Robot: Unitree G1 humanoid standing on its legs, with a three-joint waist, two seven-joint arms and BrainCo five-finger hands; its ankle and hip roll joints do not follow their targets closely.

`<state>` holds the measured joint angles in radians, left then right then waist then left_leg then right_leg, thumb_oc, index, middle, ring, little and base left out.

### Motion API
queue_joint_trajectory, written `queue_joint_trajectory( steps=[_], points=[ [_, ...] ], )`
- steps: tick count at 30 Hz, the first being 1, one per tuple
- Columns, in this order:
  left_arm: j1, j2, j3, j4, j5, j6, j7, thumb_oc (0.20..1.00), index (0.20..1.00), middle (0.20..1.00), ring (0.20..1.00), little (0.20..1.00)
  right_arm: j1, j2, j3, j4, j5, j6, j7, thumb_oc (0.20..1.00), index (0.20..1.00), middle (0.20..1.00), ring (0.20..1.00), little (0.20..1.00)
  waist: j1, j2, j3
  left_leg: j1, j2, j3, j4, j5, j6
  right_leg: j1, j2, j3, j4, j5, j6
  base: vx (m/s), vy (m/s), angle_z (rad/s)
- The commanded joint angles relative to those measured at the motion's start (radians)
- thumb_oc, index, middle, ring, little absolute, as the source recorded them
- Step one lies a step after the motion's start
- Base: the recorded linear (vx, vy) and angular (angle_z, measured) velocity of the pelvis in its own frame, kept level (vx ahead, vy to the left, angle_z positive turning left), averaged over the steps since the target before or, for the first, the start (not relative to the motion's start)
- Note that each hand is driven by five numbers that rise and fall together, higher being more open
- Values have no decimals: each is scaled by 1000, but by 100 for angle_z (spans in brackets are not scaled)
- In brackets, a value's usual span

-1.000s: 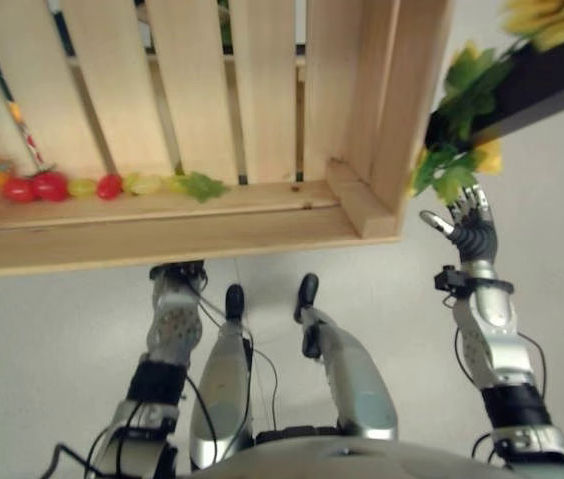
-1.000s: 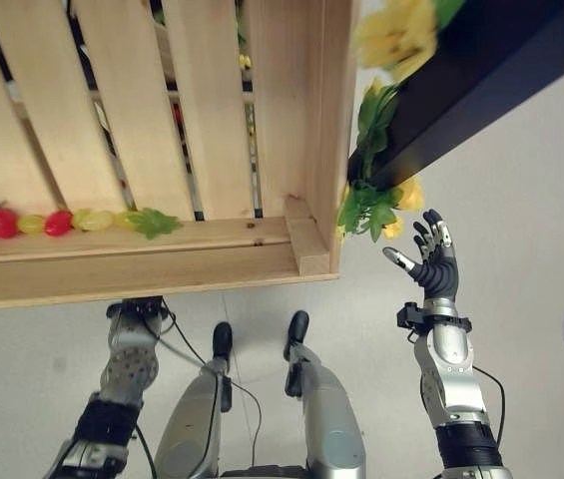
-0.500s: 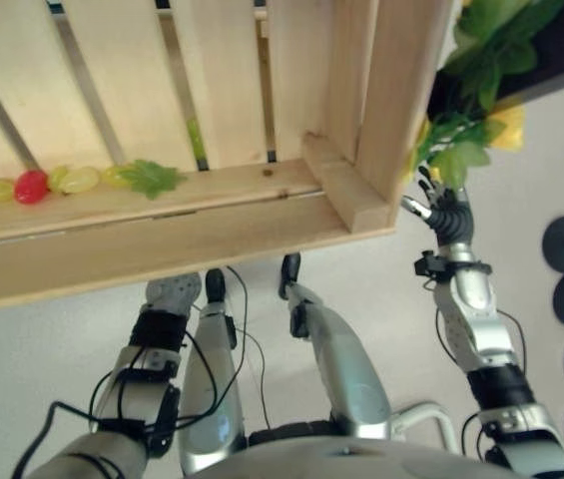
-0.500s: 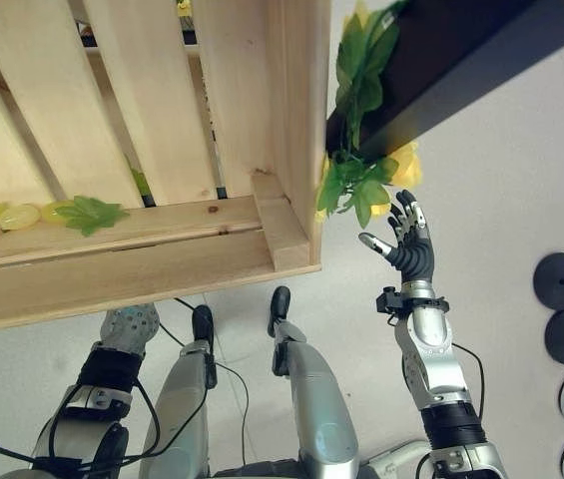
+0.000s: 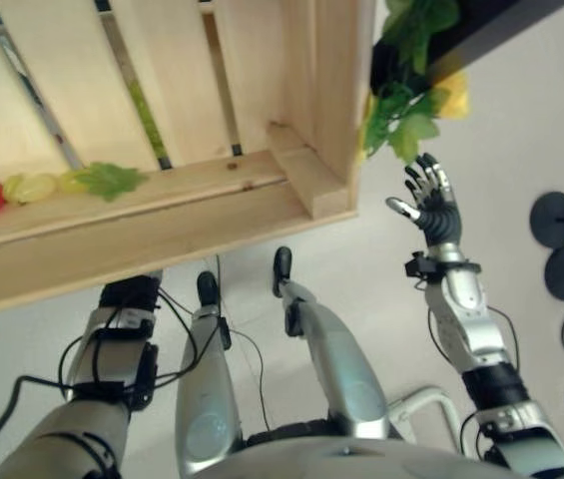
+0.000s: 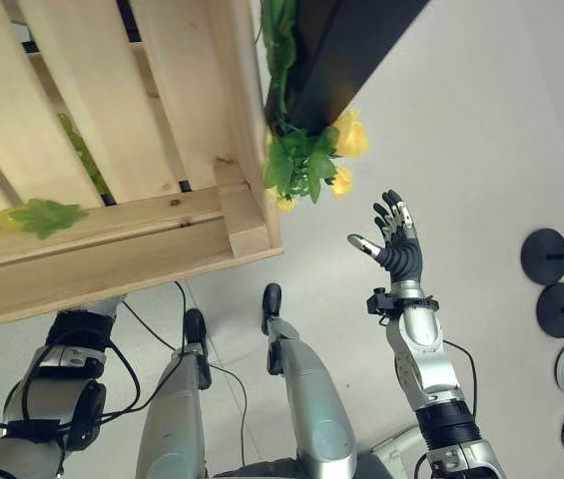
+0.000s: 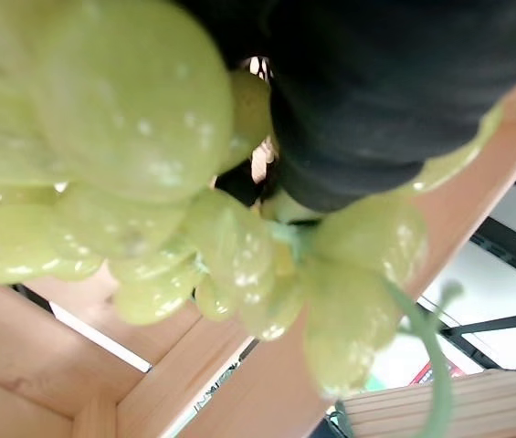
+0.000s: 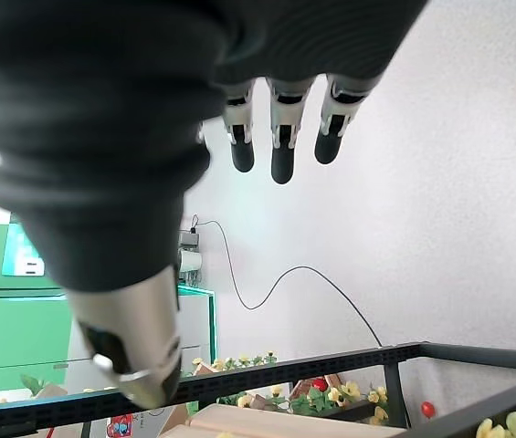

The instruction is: Pick up the fruits from the basket on one side to the basket on the other side

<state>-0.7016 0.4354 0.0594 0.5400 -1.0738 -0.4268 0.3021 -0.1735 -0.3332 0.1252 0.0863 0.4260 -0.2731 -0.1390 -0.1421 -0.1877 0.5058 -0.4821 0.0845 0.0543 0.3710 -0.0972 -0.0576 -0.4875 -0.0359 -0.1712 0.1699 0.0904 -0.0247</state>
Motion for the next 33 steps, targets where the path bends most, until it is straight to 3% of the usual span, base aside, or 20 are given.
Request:
queue_joint_trajectory(
  steps=[1, 24, 32, 33],
  points=[
    [-47, 67, 15, -14, 64, -74, -11, 1000, 1000, 1000, 1000, 1000, -7, -23, -8, -72, 24, -74, 5, 1000, 1000, 1000, 1000, 1000, 20, -42, -32, 72, 5, 32, -62, 11, 9, 53, -62, 6, 94, -93, 166, 0, 0, 0],
    [-52, 82, 26, 2, 193, -73, 102, 1000, 1000, 1000, 1000, 1000, 10, -26, -21, -81, 17, -74, 3, 1000, 1000, 1000, 1000, 1000, 17, -53, -21, 90, 4, 45, -80, 19, 11, 70, -53, 23, 62, -69, 169, 0, -1, -3],
    [7, 24, 30, -80, 206, -84, 89, 1000, 1000, 1000, 1000, 1000, 16, -27, -34, -84, 11, -68, 2, 1000, 1000, 1000, 1000, 1000, 25, -43, -13, 94, -4, 39, -87, 22, 13, 77, -62, 19, 61, -70, 166, 0, 0, 0],
    [61, -20, 24, -144, 217, -86, 76, 1000, 1000, 1000, 1000, 1000, 22, -27, -42, -88, 3, -67, 0, 1000, 1000, 1000, 1000, 1000, 31, -36, -11, 96, -6, 37, -89, 24, 14, 79, -66, 16, 59, -69, 164, 0, 0, 0]
  ],
)
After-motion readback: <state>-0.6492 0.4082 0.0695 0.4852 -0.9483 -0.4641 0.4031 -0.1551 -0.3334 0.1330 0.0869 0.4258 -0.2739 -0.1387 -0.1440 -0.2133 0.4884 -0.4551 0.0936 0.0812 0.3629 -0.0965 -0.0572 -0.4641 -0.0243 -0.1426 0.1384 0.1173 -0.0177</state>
